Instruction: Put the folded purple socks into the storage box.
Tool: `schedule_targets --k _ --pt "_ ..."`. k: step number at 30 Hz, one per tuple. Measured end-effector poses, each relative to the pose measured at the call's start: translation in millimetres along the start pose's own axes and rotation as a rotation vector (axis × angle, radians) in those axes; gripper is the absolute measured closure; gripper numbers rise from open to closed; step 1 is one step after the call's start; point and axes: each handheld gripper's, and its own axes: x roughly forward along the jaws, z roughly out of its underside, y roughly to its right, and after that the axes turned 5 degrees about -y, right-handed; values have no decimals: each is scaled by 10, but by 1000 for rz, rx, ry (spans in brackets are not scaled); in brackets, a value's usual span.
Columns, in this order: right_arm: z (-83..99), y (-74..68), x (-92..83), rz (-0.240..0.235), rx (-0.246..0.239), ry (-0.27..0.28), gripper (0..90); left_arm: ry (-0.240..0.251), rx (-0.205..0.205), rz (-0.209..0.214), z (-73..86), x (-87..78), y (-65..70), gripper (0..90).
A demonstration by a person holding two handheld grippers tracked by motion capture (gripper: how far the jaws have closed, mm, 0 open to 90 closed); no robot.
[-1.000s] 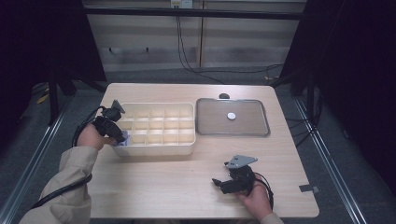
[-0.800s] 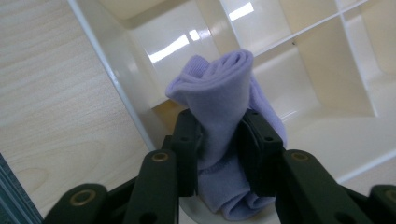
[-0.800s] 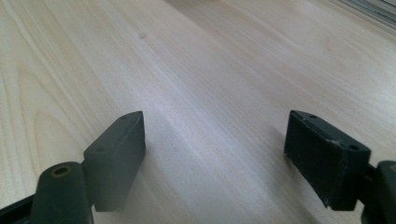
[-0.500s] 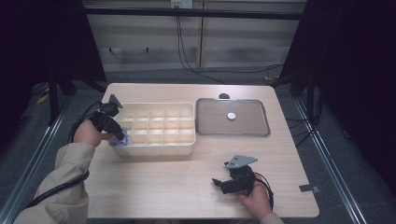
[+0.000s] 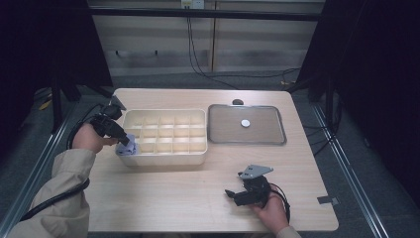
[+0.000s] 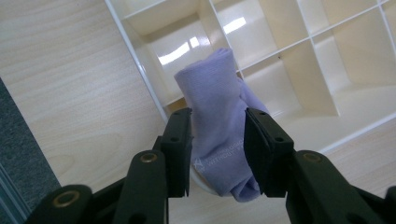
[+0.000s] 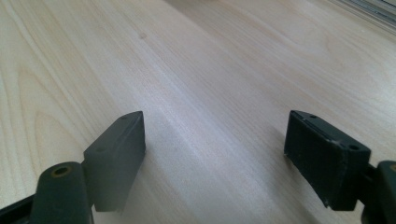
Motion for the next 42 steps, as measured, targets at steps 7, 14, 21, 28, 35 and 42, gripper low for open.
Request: schedule_targets --k 7,14,21,28,35,42 --pt "0 -1 0 0 1 -1 203 -10 -3 15 -28 -43 18 635" --pt "0 -2 -1 0 3 -1 203 -16 -4 20 -58 -121 27 645" --pt "0 -1 -1 0 2 -1 203 -26 2 28 -80 -205 32 662" --pt "-1 -1 -1 0 3 -1 203 -32 -5 38 -96 -236 36 686" --pt "-1 -1 -1 -1 3 -1 203 -48 -3 39 -108 -231 36 765" --pt "0 -1 0 0 2 0 204 -66 -2 51 -114 -200 37 855"
